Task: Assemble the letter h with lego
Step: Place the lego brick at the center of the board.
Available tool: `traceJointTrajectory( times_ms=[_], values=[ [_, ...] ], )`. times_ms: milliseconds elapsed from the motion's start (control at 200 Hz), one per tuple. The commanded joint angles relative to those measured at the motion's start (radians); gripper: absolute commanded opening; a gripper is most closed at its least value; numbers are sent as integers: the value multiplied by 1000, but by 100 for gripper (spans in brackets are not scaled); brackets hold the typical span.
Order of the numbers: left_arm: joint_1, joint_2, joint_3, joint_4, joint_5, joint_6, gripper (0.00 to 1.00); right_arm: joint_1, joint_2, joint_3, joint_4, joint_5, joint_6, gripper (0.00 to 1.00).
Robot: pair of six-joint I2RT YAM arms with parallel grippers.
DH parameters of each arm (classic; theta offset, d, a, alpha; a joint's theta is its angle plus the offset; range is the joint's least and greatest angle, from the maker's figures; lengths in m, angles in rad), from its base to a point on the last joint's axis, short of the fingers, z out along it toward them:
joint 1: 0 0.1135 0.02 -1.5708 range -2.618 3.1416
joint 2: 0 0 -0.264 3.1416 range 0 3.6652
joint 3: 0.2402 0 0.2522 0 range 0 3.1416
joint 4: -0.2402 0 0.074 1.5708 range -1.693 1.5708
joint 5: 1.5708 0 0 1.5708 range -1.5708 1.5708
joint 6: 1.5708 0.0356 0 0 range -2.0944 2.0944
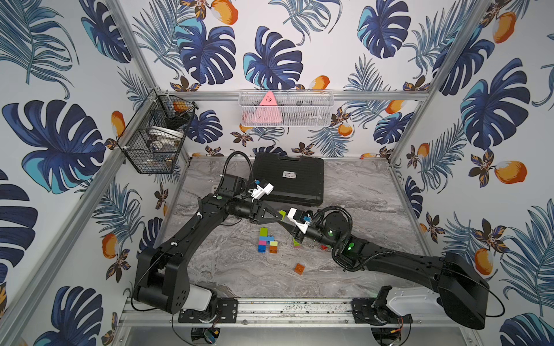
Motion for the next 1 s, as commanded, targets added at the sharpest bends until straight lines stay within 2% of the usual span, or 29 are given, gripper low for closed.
traceJointTrajectory(
  times_ms=[0,45,90,105,125,140,255,356,426,526,606,651,696,827,997],
  values=[
    [0,2,13,-31,-11,58,19,3,-8,-11,7,-14,-6,49],
    [-1,0,15,-43,-26,76,19,6,-18,-18,6,-16,-4,56],
    [0,0,14,-44,-45,81,19,7,-34,-32,9,-14,6,67],
    [0,-2,14,-46,-56,83,19,7,-41,-36,13,-9,11,74],
    [-1,-2,15,-49,-71,86,19,8,-52,-45,18,-5,20,96],
    [0,-2,16,-54,-85,90,19,8,-61,-55,22,-3,28,99],
    [-5,-11,40,-120,-203,187,15,7,-171,-119,-23,-6,51,100],
    [-56,-23,40,-129,-359,240,15,7,-310,-177,-127,62,127,99],
    [-135,-36,45,-146,-519,278,15,5,-391,-192,-232,244,272,100],
    [-233,-53,49,-153,-668,317,15,1,-441,-127,-521,554,517,100],
    [-312,-36,54,-162,-746,325,14,-10,-433,-73,-759,818,795,100],
    [-359,-24,50,-164,-789,304,13,-33,-421,-42,-905,902,944,99],
    [-411,-14,31,-156,-816,272,13,-75,-407,-13,-1015,892,1022,100],
    [-564,44,-10,-139,-960,200,13,-200,-363,48,-1191,730,1164,100],
    [-719,157,-16,-129,-1158,131,17,-215,-367,31,-1292,728,1316,100]
  ],
)
